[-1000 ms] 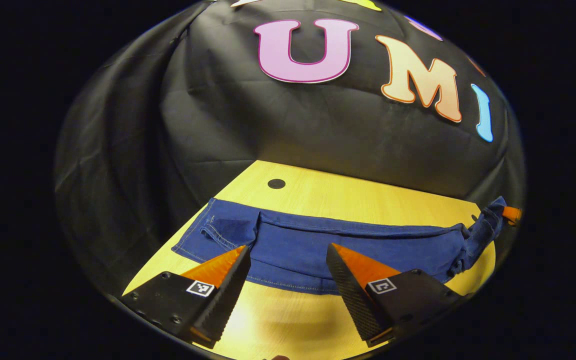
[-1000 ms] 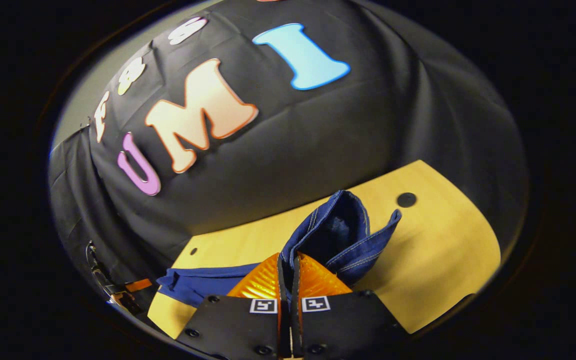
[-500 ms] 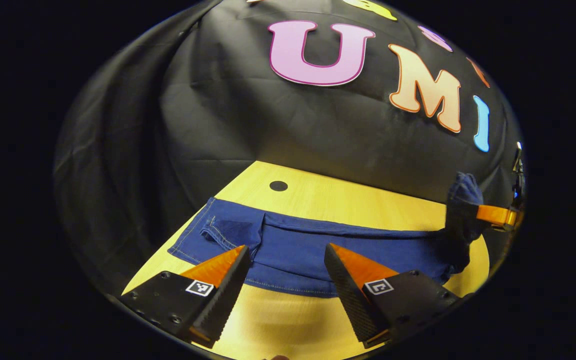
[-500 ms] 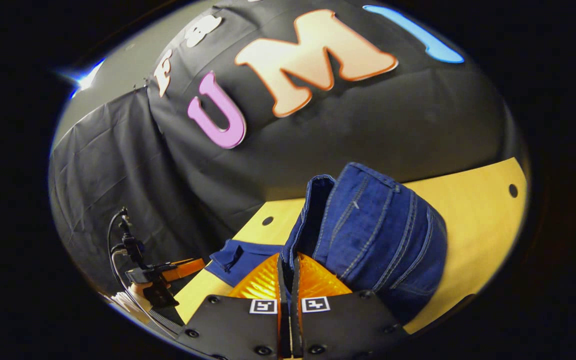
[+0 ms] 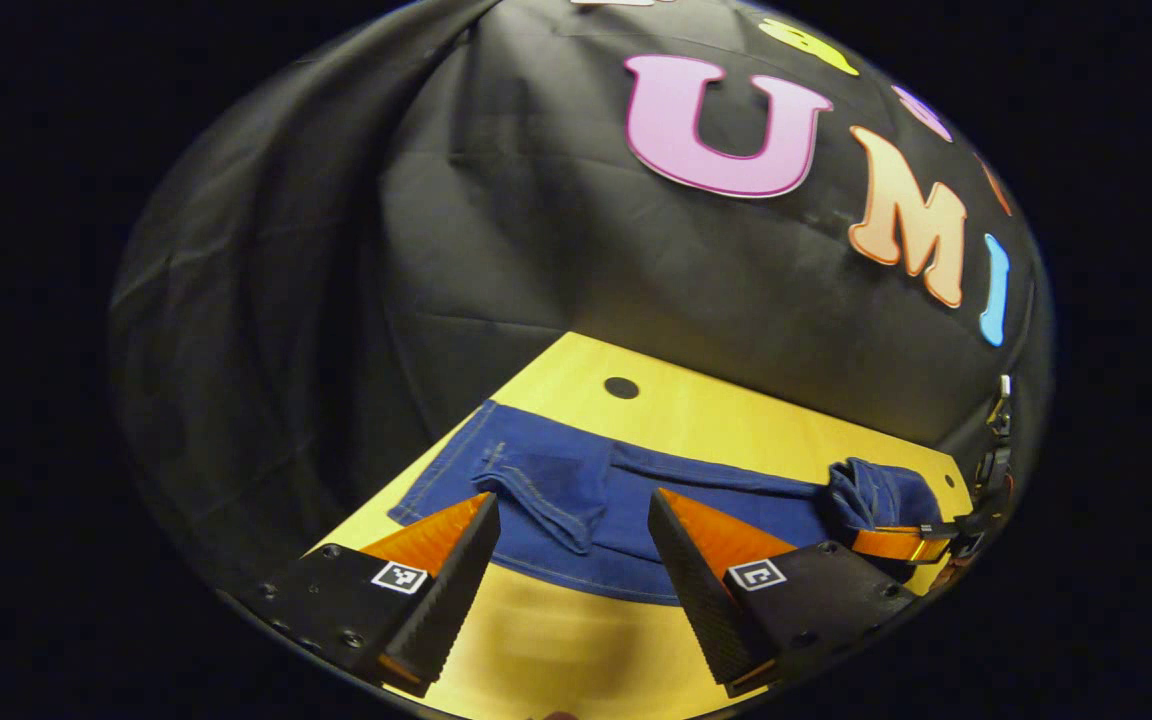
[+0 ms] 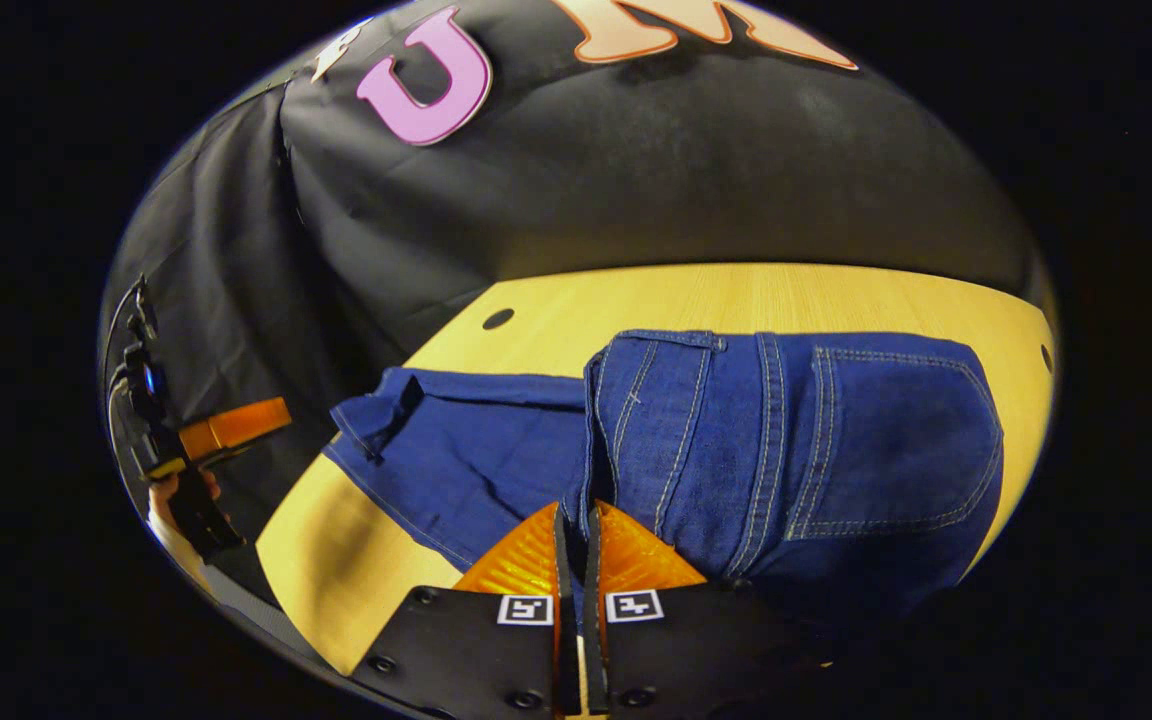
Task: Grasp the waist and the cuffs of the jeans and fold them to make the two legs overlap; first hold the waist and fold one-third of the jeans toward the cuffs, then hold the cuffs and fold the remaining one-third in the same direction to finish folding.
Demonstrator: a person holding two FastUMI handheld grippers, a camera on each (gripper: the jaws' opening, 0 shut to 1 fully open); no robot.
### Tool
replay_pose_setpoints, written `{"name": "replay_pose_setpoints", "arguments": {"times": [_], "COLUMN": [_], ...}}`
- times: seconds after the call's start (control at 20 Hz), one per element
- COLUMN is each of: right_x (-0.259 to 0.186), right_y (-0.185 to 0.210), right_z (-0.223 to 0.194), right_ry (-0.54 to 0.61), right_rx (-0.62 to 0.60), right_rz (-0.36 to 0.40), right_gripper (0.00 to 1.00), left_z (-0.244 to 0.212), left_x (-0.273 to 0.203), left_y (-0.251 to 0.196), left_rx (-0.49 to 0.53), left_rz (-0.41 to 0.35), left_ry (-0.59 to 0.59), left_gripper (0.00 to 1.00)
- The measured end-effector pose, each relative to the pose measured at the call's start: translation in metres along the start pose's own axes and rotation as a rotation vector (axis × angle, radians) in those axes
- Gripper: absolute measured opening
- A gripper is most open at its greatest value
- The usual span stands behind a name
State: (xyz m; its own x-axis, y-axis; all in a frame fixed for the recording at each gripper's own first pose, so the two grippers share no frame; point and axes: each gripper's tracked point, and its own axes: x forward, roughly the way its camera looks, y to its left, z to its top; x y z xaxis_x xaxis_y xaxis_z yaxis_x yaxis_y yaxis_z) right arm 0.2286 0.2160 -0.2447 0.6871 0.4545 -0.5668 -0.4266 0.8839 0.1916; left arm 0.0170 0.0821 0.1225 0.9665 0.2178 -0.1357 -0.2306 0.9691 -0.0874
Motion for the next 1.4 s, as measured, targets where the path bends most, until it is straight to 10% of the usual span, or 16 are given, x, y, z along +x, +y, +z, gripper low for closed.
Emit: {"name": "replay_pose_setpoints", "arguments": {"times": [0.15, 0.3, 1.05, 1.4], "right_x": [-0.001, -0.010, -0.126, -0.139], "right_y": [0.016, 0.035, -0.021, -0.030], "right_z": [-0.002, 0.002, 0.047, 0.045], "right_ry": [0.010, -0.007, -0.118, -0.137], "right_rx": [0.023, 0.012, 0.066, 0.160], "right_rz": [0.060, 0.064, -0.127, -0.137], "right_gripper": [0.12, 0.92, 0.96, 0.96], "left_z": [0.005, 0.004, -0.029, -0.044], "left_x": [0.019, 0.043, 0.116, 0.123], "left_y": [0.038, 0.071, 0.087, 0.073], "left_rx": [0.003, 0.031, -0.015, 0.172], "left_rz": [0.041, 0.072, -0.017, -0.004], "left_ry": [-0.009, 0.010, 0.179, 0.245], "left_gripper": [0.93, 0.93, 0.96, 0.85]}}
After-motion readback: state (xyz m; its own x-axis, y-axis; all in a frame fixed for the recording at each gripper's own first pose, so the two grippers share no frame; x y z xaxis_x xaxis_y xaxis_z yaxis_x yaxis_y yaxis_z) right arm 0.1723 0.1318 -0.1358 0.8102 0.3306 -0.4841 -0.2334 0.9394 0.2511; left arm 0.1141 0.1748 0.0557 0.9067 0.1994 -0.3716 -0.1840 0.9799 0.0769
